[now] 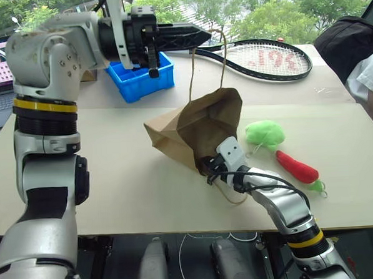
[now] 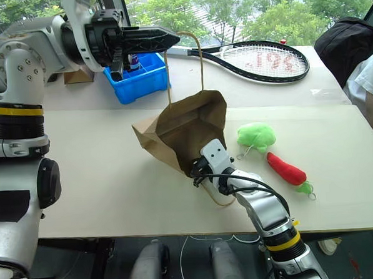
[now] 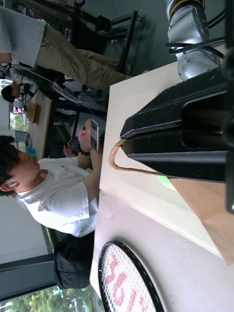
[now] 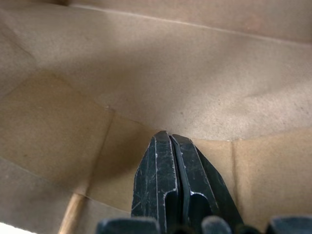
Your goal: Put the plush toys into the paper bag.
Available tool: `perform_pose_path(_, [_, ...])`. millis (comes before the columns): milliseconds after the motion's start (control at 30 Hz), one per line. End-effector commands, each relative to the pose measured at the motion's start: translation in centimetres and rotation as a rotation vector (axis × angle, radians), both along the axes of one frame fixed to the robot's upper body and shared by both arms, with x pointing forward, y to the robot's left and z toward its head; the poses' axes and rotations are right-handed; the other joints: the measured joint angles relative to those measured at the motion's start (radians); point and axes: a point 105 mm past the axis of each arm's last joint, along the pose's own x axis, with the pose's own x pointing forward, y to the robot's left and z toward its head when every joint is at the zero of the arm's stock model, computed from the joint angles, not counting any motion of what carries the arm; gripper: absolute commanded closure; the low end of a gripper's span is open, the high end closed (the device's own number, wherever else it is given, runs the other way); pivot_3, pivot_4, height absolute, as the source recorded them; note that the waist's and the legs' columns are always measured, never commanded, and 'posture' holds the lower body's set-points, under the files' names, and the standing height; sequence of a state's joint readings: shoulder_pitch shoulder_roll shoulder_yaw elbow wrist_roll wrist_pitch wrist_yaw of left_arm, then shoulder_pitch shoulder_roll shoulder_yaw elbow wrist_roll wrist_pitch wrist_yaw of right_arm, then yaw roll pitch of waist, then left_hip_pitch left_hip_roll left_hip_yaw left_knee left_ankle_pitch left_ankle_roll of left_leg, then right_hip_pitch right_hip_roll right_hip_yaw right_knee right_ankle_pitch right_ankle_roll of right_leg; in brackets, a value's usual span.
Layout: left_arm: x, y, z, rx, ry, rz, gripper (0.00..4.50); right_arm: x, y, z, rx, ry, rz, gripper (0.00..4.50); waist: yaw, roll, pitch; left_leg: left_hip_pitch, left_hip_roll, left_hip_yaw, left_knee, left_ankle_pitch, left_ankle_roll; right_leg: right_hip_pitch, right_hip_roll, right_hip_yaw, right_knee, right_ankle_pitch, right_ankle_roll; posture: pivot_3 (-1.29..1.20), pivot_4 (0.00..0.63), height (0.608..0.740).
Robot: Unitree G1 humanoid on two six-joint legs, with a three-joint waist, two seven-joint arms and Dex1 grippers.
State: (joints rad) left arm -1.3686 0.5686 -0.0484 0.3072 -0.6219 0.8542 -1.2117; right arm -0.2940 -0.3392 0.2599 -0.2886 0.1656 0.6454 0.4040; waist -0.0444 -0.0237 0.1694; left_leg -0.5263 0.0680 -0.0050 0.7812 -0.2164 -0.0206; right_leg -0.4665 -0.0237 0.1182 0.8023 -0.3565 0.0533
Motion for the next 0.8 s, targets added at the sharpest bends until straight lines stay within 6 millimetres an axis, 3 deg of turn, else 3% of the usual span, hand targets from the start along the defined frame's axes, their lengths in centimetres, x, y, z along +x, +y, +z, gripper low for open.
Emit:
perform_pose_path(33, [-1.8,-0.2,2.0,-0.025,-0.098,-0.057,4.5,-0.1,-0.2,0.7,-0.022,-0.026,0.004,4.46,0.0,0.0,0.0,0.0,0.0,0.0,0.0,0.0,0.0,0.0,0.0,0.0,0.0,0.0,0.0,0.0,0.15,0.663])
perform_pose_path(233, [-0.9,0.0,-0.4,-0.002,-0.057,-0.021,4.5,-0.1,-0.3,2.8,0.012,-0.074,0.013,4.46,-0.002,0.0,0.0,0.001,0.0,0.0,0.0,0.0,0.0,0.0,0.0,0.0,0.001,0.0,0.0,0.0,0.15,0.663])
perform_pose_path(433, [-0.6,0.1,-1.7,-0.011,-0.011,-0.011,4.5,-0.8,-0.9,8.1,0.128,-0.164,0.054,4.46,0.0,0.0,0.0,0.0,0.0,0.0,0.0,0.0,0.0,-0.001,0.0,0.001,0.001,0.0,0.0,0.0,0.15,0.663])
perform_pose_path(567, [0.0,0.3,-3.2,-0.014,0.027,0.025,4.5,-2.2,-2.1,11.6,0.198,-0.197,0.115,3.51,0.001,0.0,0.0,0.0,0.0,0.0,0.0,0.0,0.0,0.0,0.0,0.0,0.001,0.0,0.0,0.0,0.15,0.663])
perform_pose_path(700, [0.3,0.3,-4.2,-0.05,0.087,0.046,4.5,-3.4,-4.6,14.4,0.204,-0.213,0.139,2.08,0.005,0.0,0.0,0.0,0.0,0.0,0.0,0.0,0.0,0.0,0.0,0.0,0.001,0.0,0.0,0.0,0.15,0.663])
perform_pose_path(800, [0.0,0.1,-4.4,-0.07,0.109,0.044,4.5,-3.1,-7.3,17.2,0.227,-0.268,0.09,1.08,0.003,0.0,0.0,0.0,0.0,0.0,0.0,0.0,0.0,0.0,0.0,0.0,0.001,0.0,0.0,0.0,0.15,0.663])
